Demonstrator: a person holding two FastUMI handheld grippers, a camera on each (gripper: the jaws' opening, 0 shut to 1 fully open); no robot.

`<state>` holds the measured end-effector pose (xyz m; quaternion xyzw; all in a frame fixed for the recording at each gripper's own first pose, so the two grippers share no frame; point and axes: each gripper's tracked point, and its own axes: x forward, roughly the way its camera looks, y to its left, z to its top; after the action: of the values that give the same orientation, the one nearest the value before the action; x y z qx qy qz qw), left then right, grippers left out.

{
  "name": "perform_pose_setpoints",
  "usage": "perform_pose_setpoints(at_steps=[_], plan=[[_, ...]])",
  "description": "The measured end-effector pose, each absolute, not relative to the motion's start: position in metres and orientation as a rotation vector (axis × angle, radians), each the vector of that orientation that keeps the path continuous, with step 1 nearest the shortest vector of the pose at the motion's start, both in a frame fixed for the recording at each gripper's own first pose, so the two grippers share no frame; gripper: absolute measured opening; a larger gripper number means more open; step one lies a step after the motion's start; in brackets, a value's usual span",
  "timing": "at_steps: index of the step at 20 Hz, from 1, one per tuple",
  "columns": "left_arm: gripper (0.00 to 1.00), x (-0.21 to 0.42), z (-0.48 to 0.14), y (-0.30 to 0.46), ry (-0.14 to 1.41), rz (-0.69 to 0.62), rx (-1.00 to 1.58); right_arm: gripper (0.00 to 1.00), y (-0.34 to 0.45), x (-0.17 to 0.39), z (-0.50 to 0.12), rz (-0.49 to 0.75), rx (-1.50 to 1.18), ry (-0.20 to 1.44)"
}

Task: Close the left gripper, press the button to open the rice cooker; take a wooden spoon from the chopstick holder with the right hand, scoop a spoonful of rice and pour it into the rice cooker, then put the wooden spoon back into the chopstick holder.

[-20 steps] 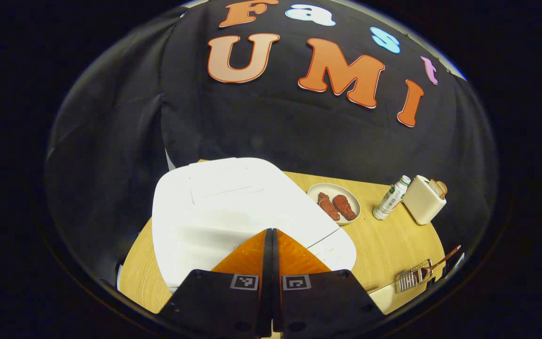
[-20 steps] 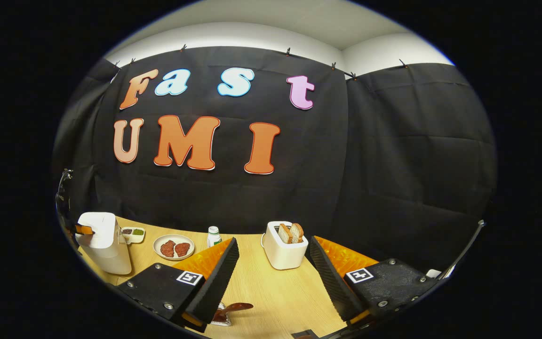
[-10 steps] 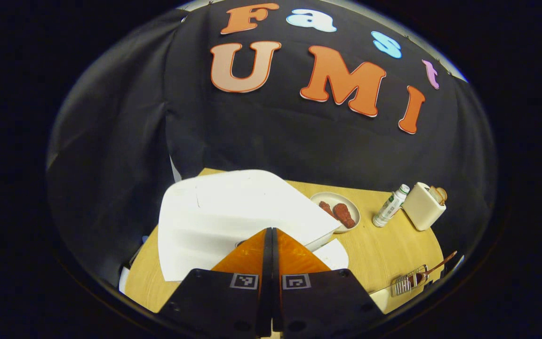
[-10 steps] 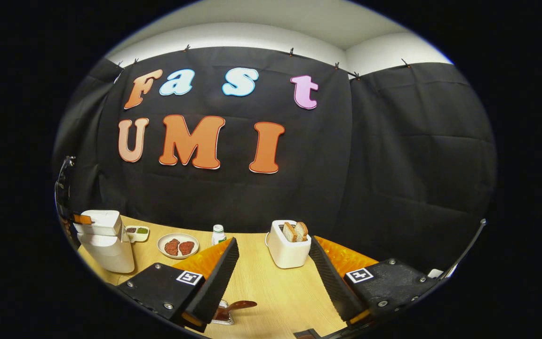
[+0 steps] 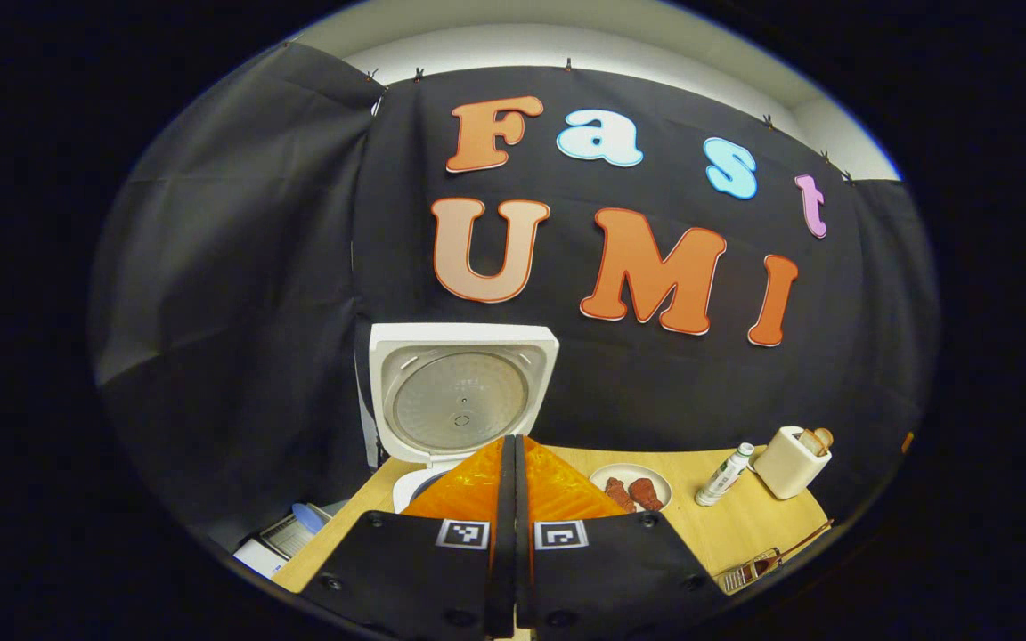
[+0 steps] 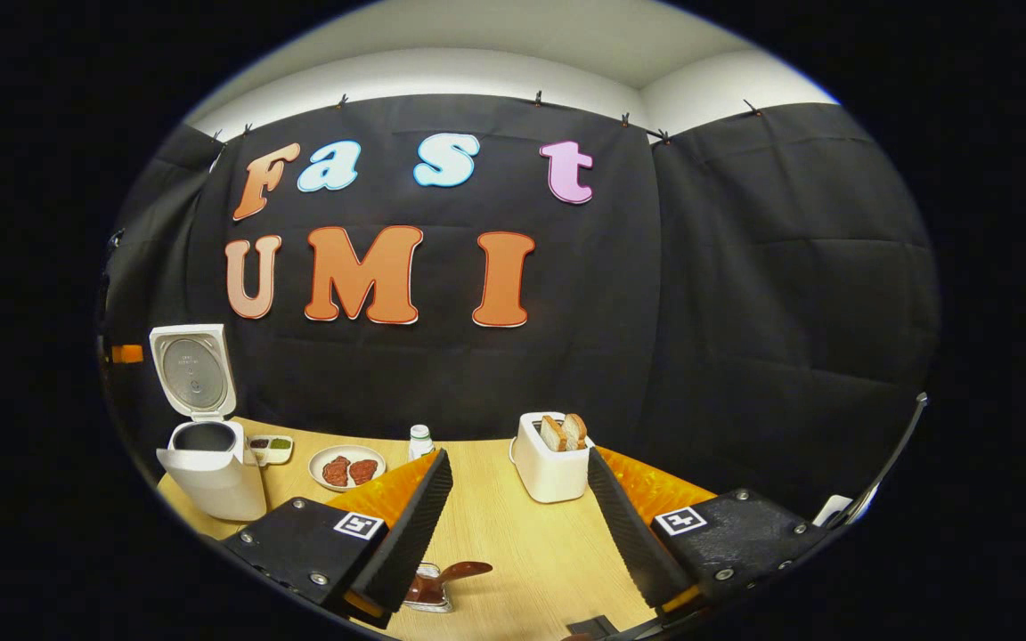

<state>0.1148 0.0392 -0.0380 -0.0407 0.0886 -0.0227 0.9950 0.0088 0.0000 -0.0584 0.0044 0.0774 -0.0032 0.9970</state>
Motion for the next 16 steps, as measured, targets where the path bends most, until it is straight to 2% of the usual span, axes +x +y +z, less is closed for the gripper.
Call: perform_pose_setpoints(at_steps=[7, 8, 9, 13, 14, 15, 16], plan=[[0.05, 0.07, -0.004, 0.05, 0.1, -0.02, -0.037, 0.95, 0.007, 0.008, -0.092, 0.01, 0.121, 0.166], [0.05, 0.063, 0.002, 0.054, 0.083, -0.01, -0.03, 1.0, 0.005, 0.01, -0.098, 0.003, 0.132, 0.16], [0.05, 0.058, 0.009, 0.058, 0.066, 0.009, -0.024, 0.95, 0.006, 0.012, -0.105, 0.001, 0.143, 0.166], [0.06, 0.038, 0.027, 0.069, 0.006, 0.052, -0.01, 0.95, 0.025, 0.013, -0.148, 0.037, 0.206, 0.236], [0.09, 0.033, 0.028, 0.077, -0.002, 0.071, -0.002, 0.95, 0.026, 0.013, -0.159, 0.041, 0.223, 0.256], [0.05, 0.027, 0.029, 0.079, -0.002, 0.078, -0.002, 0.95, 0.03, 0.014, -0.168, 0.048, 0.242, 0.273], [0.1, 0.024, 0.026, 0.079, 0.001, 0.077, -0.01, 0.94, 0.035, 0.012, -0.18, 0.057, 0.26, 0.295]])
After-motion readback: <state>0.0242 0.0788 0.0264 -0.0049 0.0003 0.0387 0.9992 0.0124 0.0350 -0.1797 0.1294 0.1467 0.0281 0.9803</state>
